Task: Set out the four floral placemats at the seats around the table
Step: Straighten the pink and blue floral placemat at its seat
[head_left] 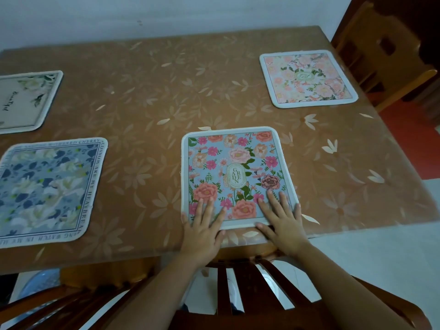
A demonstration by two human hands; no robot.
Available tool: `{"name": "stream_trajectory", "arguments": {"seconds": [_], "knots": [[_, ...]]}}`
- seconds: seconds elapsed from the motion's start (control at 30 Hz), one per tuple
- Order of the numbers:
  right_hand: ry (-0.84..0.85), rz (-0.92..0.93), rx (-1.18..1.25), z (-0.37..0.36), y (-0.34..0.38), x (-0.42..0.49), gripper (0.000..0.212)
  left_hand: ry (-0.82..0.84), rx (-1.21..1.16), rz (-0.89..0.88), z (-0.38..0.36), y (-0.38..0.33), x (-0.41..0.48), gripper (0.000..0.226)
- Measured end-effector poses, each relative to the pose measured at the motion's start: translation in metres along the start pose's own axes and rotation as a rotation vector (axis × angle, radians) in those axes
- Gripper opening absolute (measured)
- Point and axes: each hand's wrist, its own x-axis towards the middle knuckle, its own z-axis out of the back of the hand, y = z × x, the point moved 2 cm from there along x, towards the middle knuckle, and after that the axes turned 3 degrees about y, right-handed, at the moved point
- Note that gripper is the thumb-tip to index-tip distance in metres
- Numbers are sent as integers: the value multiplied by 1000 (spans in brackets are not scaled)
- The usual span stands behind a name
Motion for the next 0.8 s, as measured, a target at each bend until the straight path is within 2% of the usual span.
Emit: {"name": "stream_trajectory", "arguments": {"seconds": [0.1,0.2,0.37,0.5,0.6,0.73,0.8], "knots": [[46,-27,-120,-6,26,11,79,-1,29,-6,5,-17,5,53],[64,14,-169,-8,41,23,73,-7,134,-97,7,-33,7,56],[78,94,-194,-4,30,24,77,-64,161,-78,10,-21,3,57],[87,-56,-173,2,-2,11,80,33,56,-30,8,10,2,55],[118,-168,-190,7,-7,4,82,45,36,3,11,31,-5,57],[109,-204,-130,11,16,9,69,53,17,4,16,55,-21,57],[82,-152,-94,13,39,15,66,40,-69,44,23,71,-29,60]]}}
